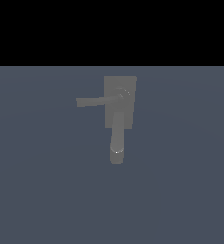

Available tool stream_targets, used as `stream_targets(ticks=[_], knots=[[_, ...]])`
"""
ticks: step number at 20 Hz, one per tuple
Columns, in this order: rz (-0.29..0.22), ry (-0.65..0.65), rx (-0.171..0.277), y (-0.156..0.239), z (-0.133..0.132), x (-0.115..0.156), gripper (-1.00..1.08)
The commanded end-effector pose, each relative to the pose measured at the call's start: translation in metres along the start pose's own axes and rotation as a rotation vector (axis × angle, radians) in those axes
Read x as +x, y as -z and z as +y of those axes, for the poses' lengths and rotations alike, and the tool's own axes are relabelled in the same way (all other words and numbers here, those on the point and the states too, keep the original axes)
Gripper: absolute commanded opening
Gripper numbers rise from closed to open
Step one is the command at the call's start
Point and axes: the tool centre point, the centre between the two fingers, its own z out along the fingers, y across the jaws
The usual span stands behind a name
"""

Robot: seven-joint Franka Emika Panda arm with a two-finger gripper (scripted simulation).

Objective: Turn on the faucet by rotating a designated handle.

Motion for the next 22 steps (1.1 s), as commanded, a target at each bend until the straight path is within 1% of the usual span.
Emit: stream_targets(ticks=[1, 4, 7, 10, 12, 15, 17, 19, 22], knots=[[0.0, 0.0, 0.0, 0.0, 0.0, 0.0, -1.0], [0.005, -0.002, -0.009, 0.001, 0.001, 0.0, -1.0], [0.019, -0.01, -0.035, 0.004, 0.003, 0.001, -1.0], [0.043, -0.021, -0.079, 0.009, 0.007, 0.002, -1.0], [0.064, -0.032, -0.119, 0.014, 0.01, 0.003, -1.0], [0.104, -0.051, -0.193, 0.024, 0.015, 0.005, -1.0], [0.137, -0.066, -0.252, 0.032, 0.019, 0.007, -1.0], [0.173, -0.083, -0.319, 0.042, 0.023, 0.008, -1.0], [0.235, -0.108, -0.434, 0.06, 0.027, 0.01, -1.0]])
